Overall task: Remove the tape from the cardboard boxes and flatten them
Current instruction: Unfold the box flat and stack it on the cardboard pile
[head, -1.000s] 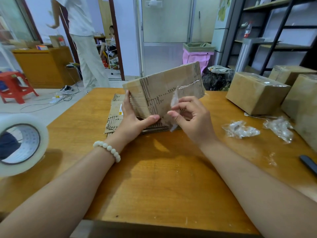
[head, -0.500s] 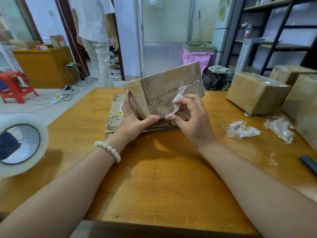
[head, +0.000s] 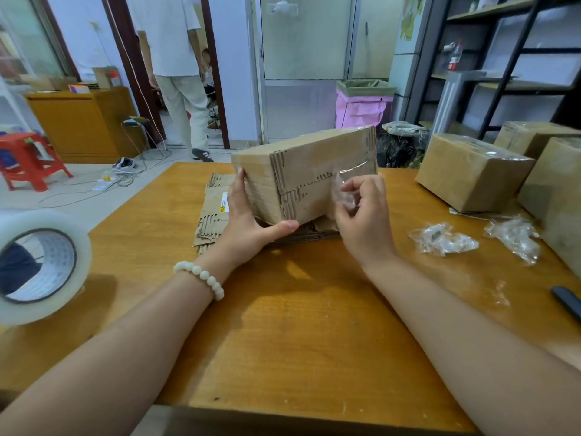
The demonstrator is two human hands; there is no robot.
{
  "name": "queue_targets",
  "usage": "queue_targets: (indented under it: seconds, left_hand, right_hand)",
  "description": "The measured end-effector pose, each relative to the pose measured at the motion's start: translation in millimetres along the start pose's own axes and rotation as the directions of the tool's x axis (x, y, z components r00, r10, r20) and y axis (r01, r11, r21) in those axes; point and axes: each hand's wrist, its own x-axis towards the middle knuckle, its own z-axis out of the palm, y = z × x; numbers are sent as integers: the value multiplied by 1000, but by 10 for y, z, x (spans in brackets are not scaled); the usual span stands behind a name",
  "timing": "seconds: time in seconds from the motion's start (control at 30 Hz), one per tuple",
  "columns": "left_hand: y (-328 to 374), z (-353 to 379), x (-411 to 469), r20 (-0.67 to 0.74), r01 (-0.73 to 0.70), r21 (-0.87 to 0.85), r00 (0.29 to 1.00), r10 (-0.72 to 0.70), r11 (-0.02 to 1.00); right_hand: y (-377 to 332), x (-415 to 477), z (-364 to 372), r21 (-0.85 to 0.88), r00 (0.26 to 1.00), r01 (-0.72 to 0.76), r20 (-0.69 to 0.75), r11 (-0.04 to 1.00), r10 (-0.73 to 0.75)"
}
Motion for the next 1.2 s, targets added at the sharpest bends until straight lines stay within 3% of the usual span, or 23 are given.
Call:
queue_targets:
  seconds: [0.13, 0.3, 0.47, 0.6, 0.8, 0.93, 1.1, 1.2]
  left_hand:
    - [7, 14, 3, -14, 11, -17, 1000, -11, 1000]
    - [1, 9, 9, -22, 21, -25, 1000, -22, 999]
    - [-4, 1, -4, 24, -30, 21, 999, 30, 999]
    - [-68, -4, 9, 72, -78, 63, 995, 74, 995]
    - [-109, -9, 36, 83, -94, 64, 993, 88, 994]
    - [-127, -21, 42, 93, -103, 48, 991, 98, 994]
    - [-156, -17, 60, 89, -109, 49, 991, 104, 993]
    - [-186, -14, 64, 92, -126, 51, 988, 121, 991]
  right_hand:
    - [18, -53, 12, 28, 987, 51, 151, 998, -55]
    - [-16, -42, -9, 104, 986, 22, 161, 994, -38]
    - [-65, -13, 11, 82, 970, -234, 92, 969, 227]
    - [-24, 22, -25, 183, 922, -386, 85, 904, 377]
    - [-19, 47, -77, 208, 933, -358, 112, 910, 341]
    - [-45, 40, -76, 171, 937, -350, 75, 921, 342]
    - [-35, 82, -113, 142, 914, -388, -72, 911, 400]
    - [-50, 71, -110, 184, 908, -407, -30, 895, 419]
